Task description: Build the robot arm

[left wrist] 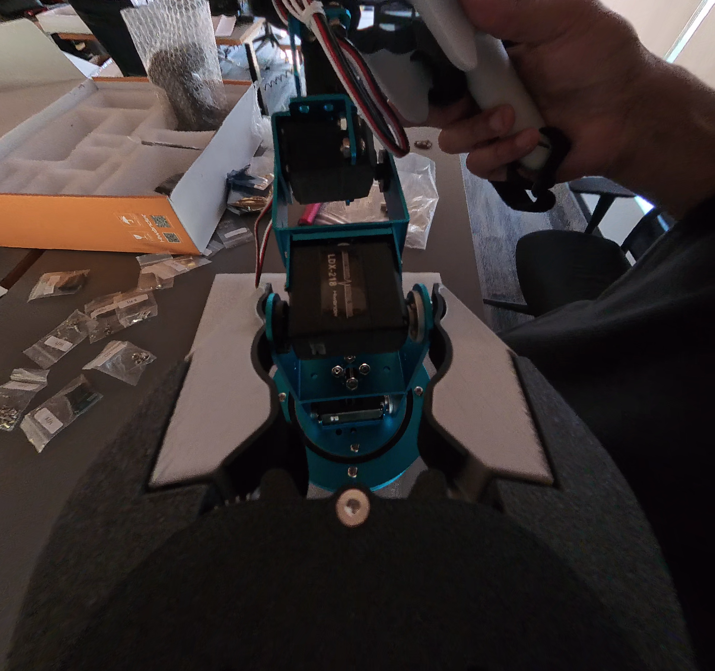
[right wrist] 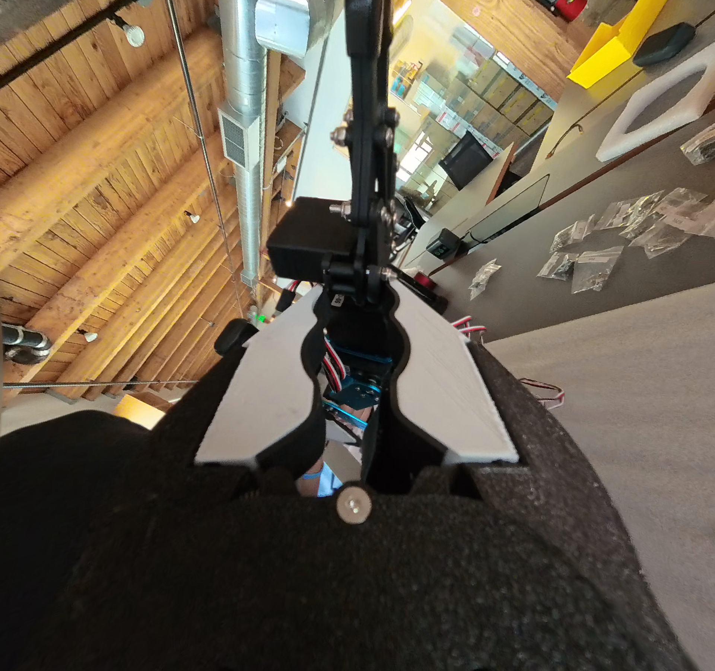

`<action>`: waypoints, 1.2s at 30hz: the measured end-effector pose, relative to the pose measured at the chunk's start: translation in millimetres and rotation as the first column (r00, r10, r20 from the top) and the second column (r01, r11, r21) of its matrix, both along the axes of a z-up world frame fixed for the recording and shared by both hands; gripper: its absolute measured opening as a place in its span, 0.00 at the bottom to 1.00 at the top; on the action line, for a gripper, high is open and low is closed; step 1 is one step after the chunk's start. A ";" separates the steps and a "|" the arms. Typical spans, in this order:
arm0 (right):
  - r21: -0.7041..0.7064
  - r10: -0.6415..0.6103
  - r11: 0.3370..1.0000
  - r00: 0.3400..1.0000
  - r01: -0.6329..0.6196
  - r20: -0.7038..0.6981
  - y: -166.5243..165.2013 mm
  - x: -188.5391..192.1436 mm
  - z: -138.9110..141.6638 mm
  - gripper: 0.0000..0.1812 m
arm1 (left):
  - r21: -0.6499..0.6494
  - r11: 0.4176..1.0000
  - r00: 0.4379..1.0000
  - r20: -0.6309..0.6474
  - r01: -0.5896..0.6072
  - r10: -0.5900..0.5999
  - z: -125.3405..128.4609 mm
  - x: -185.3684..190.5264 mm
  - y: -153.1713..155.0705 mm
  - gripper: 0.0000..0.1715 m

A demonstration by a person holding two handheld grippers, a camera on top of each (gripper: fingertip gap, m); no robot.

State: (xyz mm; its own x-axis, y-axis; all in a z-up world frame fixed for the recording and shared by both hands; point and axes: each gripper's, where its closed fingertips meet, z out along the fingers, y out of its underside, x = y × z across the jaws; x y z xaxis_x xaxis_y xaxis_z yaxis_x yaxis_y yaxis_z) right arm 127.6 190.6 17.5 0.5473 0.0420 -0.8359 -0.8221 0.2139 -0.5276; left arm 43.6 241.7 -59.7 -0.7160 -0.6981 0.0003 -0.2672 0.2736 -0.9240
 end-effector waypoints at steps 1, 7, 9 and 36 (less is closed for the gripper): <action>0.011 0.002 1.000 1.000 -0.002 -0.013 -0.5 0.6 -0.5 0.14 | 0.011 1.000 1.000 -0.011 0.004 -0.004 -0.7 -0.6 -0.2 0.47; 0.035 0.012 0.999 0.998 -0.009 -0.064 -4.3 4.6 -3.7 0.14 | -0.078 0.994 0.996 -0.045 0.079 -0.082 25.8 -4.5 -1.3 0.47; 0.030 0.007 1.000 0.997 -0.005 -0.071 -5.4 5.3 -4.2 0.14 | -0.171 0.981 0.995 -0.013 0.093 -0.097 55.2 -0.2 -1.9 0.43; 0.208 0.050 0.978 0.923 0.032 -0.380 -8.4 15.2 -26.9 0.14 | 0.359 0.879 0.949 -0.118 0.314 -0.291 28.0 146.4 -10.4 0.10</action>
